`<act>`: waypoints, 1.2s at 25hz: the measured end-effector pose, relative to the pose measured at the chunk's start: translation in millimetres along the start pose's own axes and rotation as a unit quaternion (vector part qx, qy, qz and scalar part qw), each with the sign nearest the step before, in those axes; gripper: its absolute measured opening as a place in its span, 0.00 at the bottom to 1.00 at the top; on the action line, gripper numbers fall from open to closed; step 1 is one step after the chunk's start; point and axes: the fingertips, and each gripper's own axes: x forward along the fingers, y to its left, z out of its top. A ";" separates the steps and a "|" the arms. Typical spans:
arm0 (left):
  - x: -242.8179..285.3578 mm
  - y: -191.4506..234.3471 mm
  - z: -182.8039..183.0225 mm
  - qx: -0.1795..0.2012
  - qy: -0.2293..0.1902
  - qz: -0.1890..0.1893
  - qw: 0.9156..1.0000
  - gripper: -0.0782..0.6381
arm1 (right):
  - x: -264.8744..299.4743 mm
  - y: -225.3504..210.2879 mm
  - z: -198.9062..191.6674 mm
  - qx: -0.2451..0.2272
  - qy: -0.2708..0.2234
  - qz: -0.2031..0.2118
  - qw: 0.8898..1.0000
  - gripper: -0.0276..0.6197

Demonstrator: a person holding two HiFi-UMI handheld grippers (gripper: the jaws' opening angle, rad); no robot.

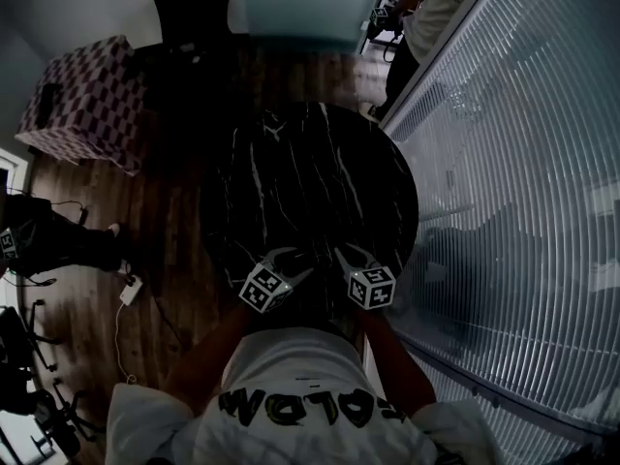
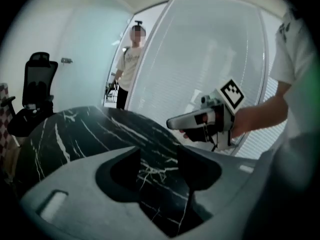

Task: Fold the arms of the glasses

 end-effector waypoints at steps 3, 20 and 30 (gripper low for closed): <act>-33.0 -19.9 67.0 0.004 -0.079 -0.001 0.997 0.42 | -40.2 32.4 47.8 -0.034 -0.057 0.011 0.998 0.14; -180.6 -137.0 283.1 0.078 -0.337 0.008 0.938 0.11 | -206.0 174.2 217.2 -0.158 -0.273 0.078 0.946 0.07; -193.6 -162.9 295.4 0.081 -0.347 0.008 0.935 0.11 | -229.0 199.3 220.9 -0.165 -0.290 0.088 0.939 0.04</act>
